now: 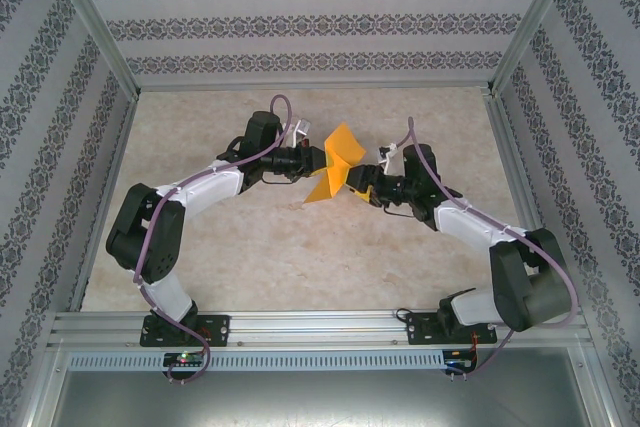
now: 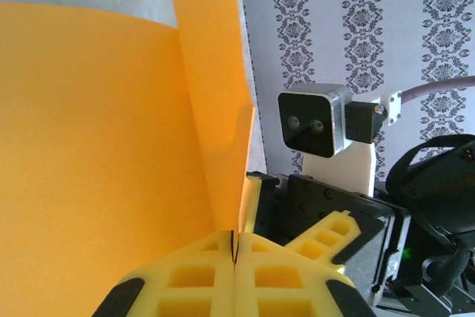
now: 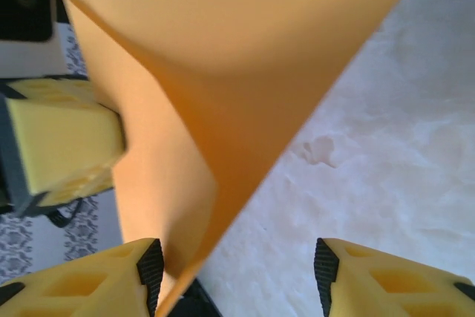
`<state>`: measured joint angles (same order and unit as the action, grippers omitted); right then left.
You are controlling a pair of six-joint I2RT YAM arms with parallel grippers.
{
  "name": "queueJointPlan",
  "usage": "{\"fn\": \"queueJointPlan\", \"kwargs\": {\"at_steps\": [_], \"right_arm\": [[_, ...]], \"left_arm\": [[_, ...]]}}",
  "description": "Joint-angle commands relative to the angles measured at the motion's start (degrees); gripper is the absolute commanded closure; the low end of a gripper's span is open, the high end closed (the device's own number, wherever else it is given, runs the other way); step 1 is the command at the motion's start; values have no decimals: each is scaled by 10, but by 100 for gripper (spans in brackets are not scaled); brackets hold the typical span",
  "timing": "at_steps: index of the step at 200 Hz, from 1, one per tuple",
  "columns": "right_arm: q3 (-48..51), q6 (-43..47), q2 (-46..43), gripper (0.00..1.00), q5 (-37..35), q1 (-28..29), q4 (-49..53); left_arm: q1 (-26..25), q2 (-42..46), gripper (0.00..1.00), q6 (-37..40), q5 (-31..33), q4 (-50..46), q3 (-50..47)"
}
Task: Fold a paper plane with a square sheet of paper (pick it up from the middle)
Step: Turn over the paper at the center of the table.
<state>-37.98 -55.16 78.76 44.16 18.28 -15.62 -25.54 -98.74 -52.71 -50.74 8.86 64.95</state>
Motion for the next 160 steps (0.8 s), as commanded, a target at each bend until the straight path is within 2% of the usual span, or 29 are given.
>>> {"fn": "queueJointPlan", "kwargs": {"at_steps": [1, 55, 80, 138, 160], "right_arm": [[8, -79, 0, 42, 2, 11, -111], [10, -134, 29, 44, 6, 32, -169], [17, -141, 38, 44, 3, 31, -161], [29, -139, -3, 39, -6, 10, -110], [38, -180, -1, 39, -2, 14, -155]], "left_arm": [[-4, -10, 95, -5, 3, 23, 9], [-4, -9, 94, -22, 3, 49, 0], [-3, -5, 94, -25, 7, 55, -4], [-3, 4, 94, -7, 6, 37, 1], [-3, 2, 94, -18, 9, 52, -1]]}}
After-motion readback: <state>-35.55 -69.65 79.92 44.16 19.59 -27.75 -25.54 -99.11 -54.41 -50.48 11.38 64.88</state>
